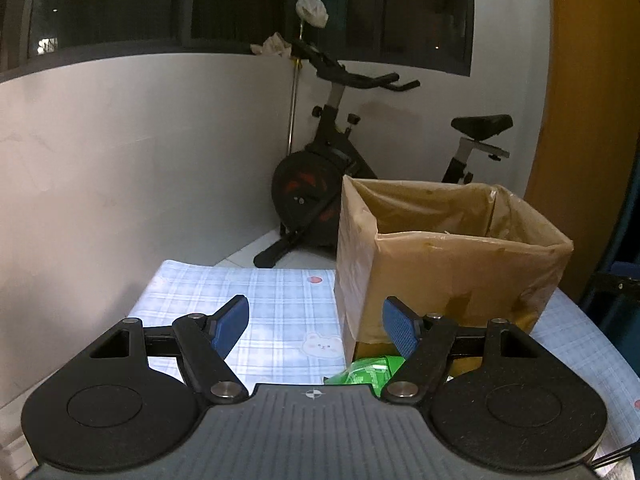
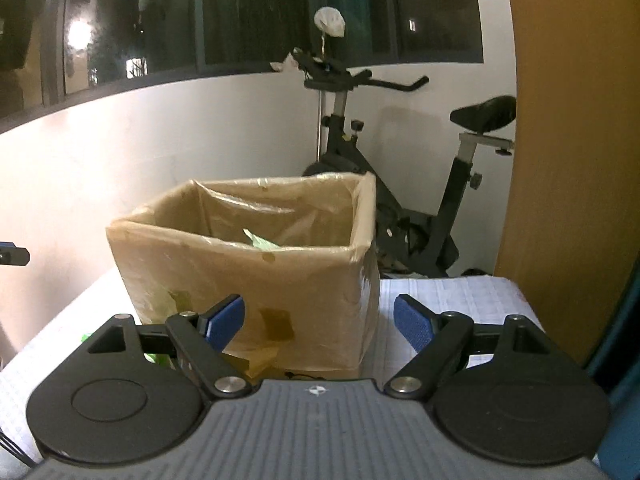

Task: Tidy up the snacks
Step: 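Move both open tools back toward the snack pile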

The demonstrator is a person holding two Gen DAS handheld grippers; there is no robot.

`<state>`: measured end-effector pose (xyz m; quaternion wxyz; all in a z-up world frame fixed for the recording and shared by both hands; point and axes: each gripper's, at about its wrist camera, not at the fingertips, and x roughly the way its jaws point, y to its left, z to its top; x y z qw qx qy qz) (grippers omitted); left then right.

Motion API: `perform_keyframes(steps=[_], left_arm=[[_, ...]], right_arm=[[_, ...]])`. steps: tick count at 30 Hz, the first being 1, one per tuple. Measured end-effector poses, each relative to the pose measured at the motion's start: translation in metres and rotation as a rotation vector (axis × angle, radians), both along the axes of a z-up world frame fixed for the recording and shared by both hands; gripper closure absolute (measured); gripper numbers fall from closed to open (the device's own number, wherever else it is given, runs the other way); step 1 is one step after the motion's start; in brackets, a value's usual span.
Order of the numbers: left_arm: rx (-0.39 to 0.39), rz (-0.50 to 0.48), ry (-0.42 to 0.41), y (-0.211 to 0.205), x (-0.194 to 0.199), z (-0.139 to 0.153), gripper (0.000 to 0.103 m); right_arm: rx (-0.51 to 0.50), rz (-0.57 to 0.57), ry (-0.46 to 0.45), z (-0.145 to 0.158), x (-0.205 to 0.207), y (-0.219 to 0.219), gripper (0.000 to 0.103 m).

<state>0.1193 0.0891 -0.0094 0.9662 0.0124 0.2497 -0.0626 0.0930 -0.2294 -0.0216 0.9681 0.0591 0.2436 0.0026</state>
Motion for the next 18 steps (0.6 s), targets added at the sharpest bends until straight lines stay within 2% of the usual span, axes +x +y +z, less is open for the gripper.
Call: perform_keyframes(steps=[5, 13, 18], left_arm=[[0.031, 0.014, 0.008, 0.008, -0.028, 0.001, 0.027], [0.011, 0.070, 0.011, 0.036, -0.073, -0.001, 0.027], [-0.047, -0.001, 0.063, 0.024, -0.090, -0.026, 0.027]], right_arm=[[0.003, 0.007, 0.021, -0.005, -0.022, 0.006, 0.019], [0.016, -0.005, 0.045, -0.013, -0.066, 0.006, 0.019], [0.016, -0.001, 0.067, -0.029, -0.089, 0.014, 0.019]])
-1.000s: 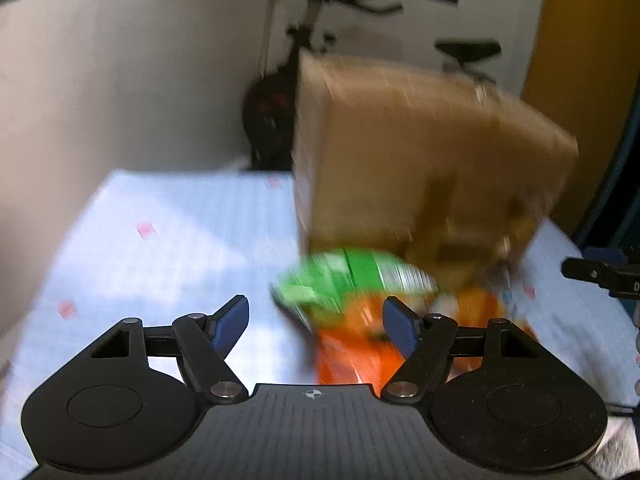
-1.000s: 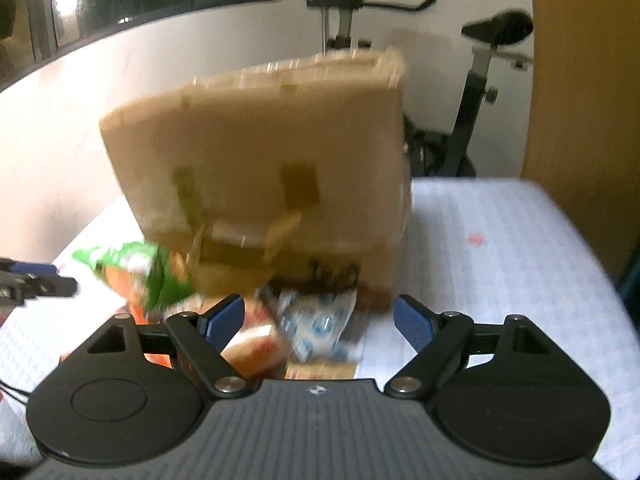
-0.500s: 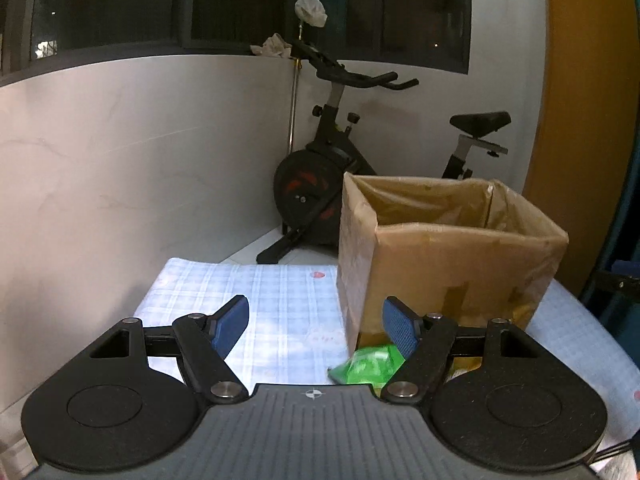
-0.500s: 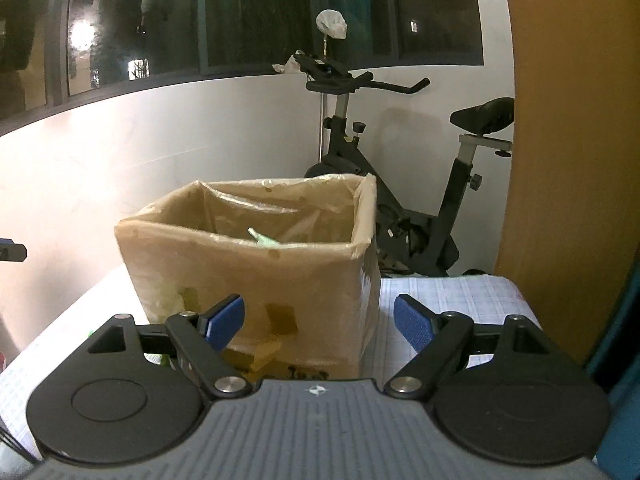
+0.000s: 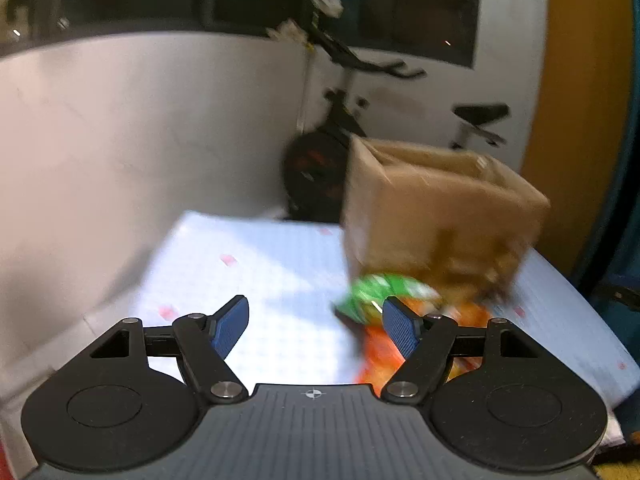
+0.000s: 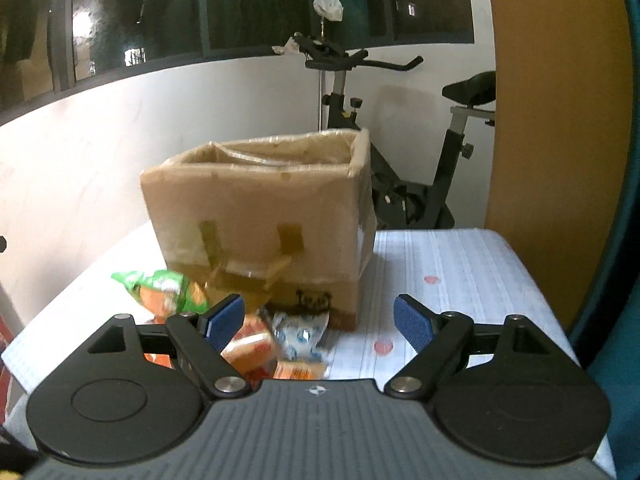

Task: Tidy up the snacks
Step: 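Move both open tools back toward the snack pile, then grasp the yellow bag with the left tool while the right tool grasps the orange-labelled bar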

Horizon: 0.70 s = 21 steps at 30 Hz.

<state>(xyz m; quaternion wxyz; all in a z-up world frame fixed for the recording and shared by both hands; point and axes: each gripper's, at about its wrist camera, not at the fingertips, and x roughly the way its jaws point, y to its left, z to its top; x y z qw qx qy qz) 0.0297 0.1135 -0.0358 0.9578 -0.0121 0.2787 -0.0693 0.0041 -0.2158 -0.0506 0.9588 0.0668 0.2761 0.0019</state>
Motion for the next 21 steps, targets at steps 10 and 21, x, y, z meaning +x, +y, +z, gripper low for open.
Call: perform_keyframes(steps=[10, 21], left_arm=[[-0.119, -0.264, 0.157, -0.074, 0.012, -0.064, 0.027], [-0.102, -0.404, 0.336, -0.112, 0.014, -0.108, 0.027]], right_arm=[[0.014, 0.005, 0.089, -0.041, -0.004, 0.008, 0.019], [0.045, 0.040, 0.139, -0.064, -0.004, 0.024, 0.019]])
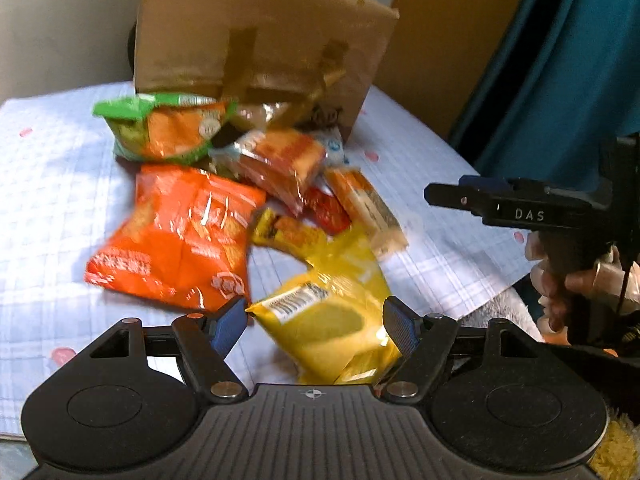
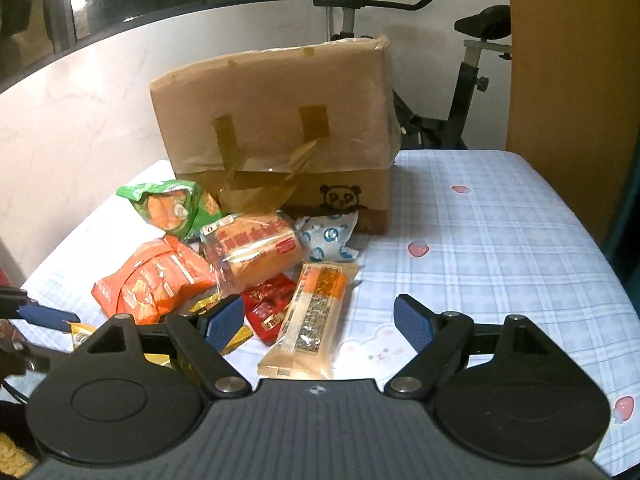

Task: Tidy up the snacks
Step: 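Grasp the yellow bag with the left tool while the right tool grasps the orange-labelled bar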

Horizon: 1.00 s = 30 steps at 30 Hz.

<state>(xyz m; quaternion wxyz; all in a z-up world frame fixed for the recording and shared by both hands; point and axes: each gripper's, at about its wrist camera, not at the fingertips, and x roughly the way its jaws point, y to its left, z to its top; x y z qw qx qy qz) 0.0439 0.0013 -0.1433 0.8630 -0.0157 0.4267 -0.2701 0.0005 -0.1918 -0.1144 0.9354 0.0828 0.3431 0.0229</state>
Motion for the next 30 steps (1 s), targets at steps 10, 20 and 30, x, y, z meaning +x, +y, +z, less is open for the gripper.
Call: perform_keyframes(steps=[10, 20, 30], left_arm=[[-0.003, -0.050, 0.061, -0.011, 0.009, -0.016, 0.017], [-0.018, -0.089, 0.091, -0.025, 0.018, -0.029, 0.020], [-0.025, 0.038, 0.020, -0.006, 0.020, -0.016, 0.031]], right_arm=[[0.008, -0.007, 0.035, -0.011, 0.001, -0.002, 0.019], [0.019, -0.009, 0.062, -0.020, 0.002, -0.004, 0.019], [0.031, -0.020, 0.084, -0.028, 0.004, -0.010, 0.019]])
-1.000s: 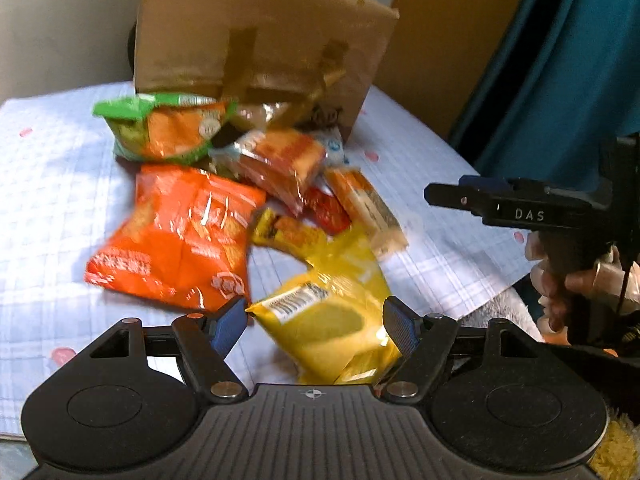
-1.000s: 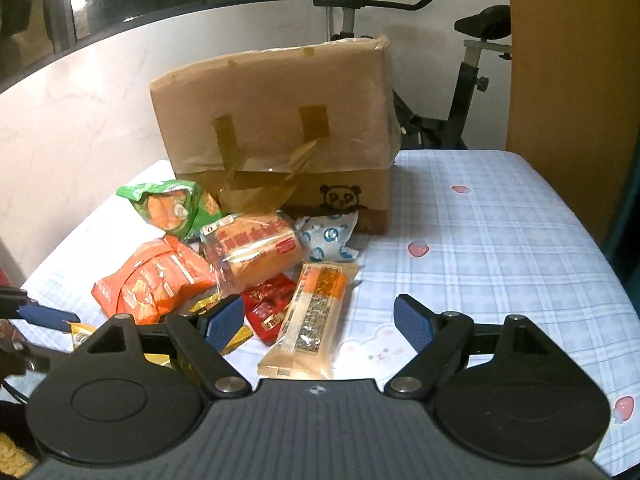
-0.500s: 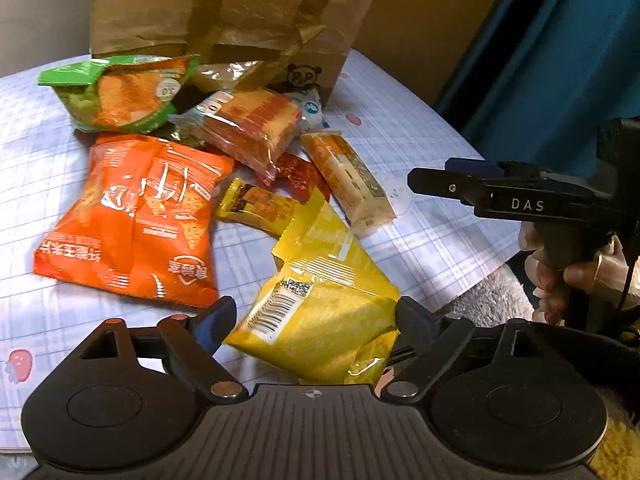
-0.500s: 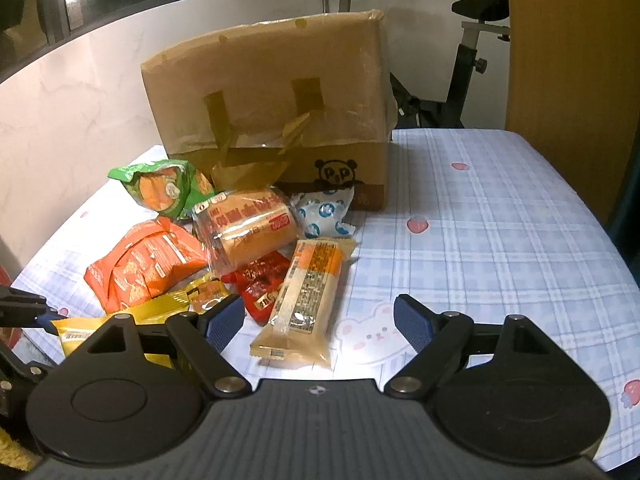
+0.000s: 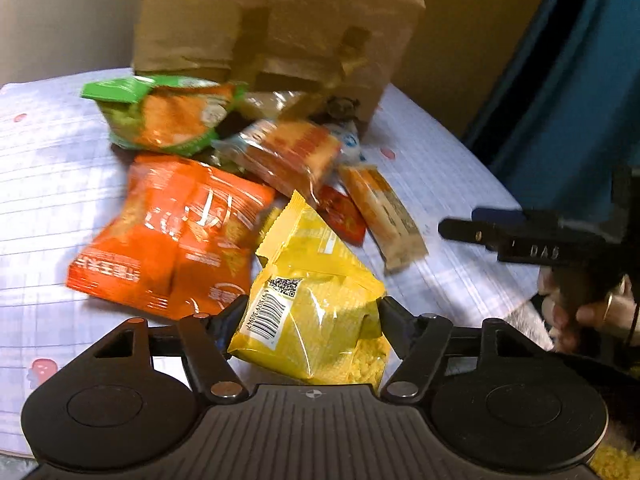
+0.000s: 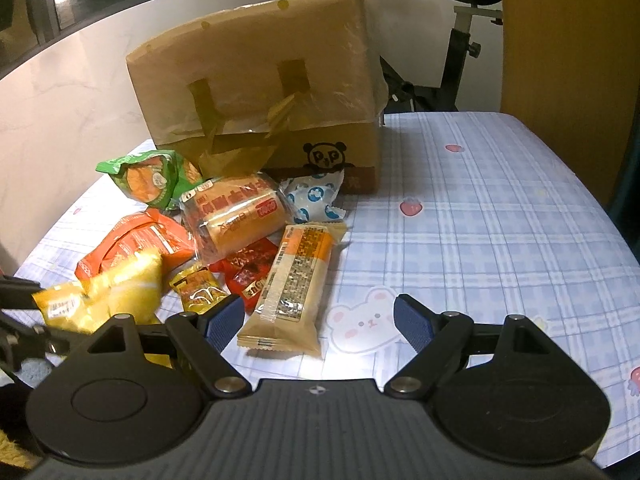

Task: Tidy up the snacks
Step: 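Grasp the yellow bag with the left tool while the right tool grasps the orange-labelled bar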

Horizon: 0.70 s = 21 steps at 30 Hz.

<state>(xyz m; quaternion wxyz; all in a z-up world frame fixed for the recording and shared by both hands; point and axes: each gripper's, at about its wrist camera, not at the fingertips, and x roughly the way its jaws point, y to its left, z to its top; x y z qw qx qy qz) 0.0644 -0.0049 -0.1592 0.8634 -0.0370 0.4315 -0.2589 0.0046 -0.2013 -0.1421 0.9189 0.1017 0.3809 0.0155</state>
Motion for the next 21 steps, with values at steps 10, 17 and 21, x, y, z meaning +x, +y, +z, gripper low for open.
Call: perform_keyframes(steps=[10, 17, 21], left_arm=[[-0.054, 0.135, -0.112, 0.015, -0.003, 0.030, 0.032], [-0.078, 0.248, -0.173, 0.037, -0.002, 0.048, 0.032], [-0.062, 0.281, -0.187, 0.046, 0.002, 0.053, 0.032]], right_arm=[[-0.004, 0.010, 0.006, -0.008, 0.014, 0.003, 0.020], [-0.005, 0.025, 0.024, -0.020, 0.035, 0.011, 0.022], [0.005, 0.027, 0.036, -0.027, 0.047, 0.014, 0.024]])
